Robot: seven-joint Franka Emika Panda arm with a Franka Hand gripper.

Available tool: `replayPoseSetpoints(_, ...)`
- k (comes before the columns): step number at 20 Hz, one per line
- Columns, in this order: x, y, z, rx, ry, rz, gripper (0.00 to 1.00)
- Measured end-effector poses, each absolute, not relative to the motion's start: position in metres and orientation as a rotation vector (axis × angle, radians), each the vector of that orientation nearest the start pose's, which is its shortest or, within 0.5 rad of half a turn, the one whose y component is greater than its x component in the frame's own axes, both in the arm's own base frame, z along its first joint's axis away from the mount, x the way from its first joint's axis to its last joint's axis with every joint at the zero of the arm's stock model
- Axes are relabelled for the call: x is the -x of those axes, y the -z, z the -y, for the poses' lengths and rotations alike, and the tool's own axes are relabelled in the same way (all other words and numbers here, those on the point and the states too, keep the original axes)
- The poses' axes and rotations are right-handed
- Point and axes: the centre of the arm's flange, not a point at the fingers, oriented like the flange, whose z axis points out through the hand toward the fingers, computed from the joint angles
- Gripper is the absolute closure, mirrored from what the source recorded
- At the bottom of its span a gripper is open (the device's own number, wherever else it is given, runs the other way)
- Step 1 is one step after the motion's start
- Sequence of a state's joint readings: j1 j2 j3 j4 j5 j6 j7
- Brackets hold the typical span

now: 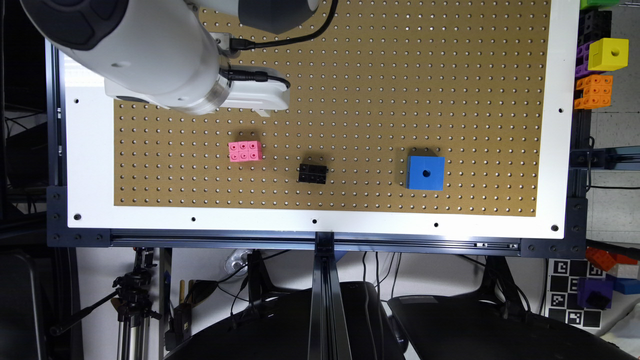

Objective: Pick up pink block.

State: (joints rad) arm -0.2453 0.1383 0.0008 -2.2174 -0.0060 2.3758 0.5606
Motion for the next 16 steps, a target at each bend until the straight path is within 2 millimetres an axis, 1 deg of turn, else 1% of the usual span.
replayPoseSetpoints(4, -0.529, -0.317, 0.133, 2.893, 0.034, -1.228, 0.0)
replayPoseSetpoints(7, -0.534, -0.321, 0.137, 2.888, 0.054, -1.233, 0.0)
replayPoseSetpoints(10, -0.544, -0.322, 0.14, 2.886, 0.067, -1.233, 0.0)
replayPoseSetpoints(16, -0.57, -0.315, 0.146, 2.885, 0.083, -1.231, 0.0)
